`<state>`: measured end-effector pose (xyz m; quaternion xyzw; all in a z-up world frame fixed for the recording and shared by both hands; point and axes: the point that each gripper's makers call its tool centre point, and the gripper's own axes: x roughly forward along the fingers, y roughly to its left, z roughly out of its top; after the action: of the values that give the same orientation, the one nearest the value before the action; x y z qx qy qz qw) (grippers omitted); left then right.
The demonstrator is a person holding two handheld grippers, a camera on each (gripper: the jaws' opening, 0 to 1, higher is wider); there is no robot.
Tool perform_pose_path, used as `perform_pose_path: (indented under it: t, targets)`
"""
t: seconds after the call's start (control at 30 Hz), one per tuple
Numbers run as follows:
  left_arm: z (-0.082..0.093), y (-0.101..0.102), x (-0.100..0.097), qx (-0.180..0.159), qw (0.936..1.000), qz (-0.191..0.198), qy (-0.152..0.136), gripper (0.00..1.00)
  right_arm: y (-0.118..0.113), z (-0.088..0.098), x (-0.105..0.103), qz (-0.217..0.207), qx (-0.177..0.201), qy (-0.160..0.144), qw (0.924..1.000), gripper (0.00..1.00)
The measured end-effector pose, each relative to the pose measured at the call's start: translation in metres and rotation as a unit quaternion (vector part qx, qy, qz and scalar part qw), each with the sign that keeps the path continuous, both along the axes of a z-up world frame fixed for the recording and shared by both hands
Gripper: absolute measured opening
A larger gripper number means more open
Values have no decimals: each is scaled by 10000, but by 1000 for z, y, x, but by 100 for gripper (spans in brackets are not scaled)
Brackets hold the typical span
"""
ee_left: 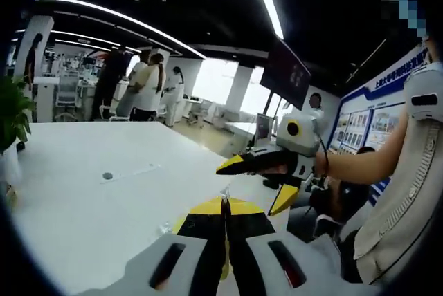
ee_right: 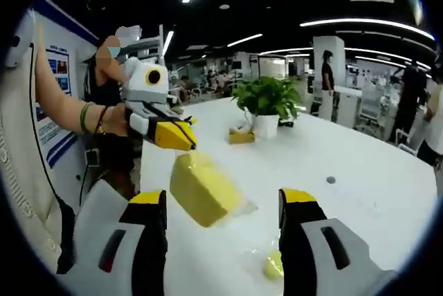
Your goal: Compare the silicone blocks by pressing each to a similar depth, holding the contact briefly, and releasing to observe deformation and rebound differences across the visible hardness samples.
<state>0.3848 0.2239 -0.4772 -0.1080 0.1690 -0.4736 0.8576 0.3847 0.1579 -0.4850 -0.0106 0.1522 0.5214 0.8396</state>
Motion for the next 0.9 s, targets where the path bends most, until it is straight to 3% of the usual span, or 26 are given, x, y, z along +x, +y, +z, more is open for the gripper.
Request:
perform_pose_path:
  t: [0.17, 0.33, 0.6, 0.9]
  targets:
    - [-25, 5, 10, 25, 9997, 188, 168, 0, -27, 15, -13, -699, 725, 186, 9947, 65]
    - [-50, 7, 18, 34, 9991, 225, 367, 0, -50, 15, -27, -1291, 1026, 338, 9857, 66]
    - [-87, 13, 27, 86, 9976, 195, 665, 0, -84, 1, -44, -2066, 1069, 555, 9710, 64]
    - [-117, 25, 38, 54, 9952, 145, 971, 0, -99, -1, -59, -2280, 871, 657, 9675, 61]
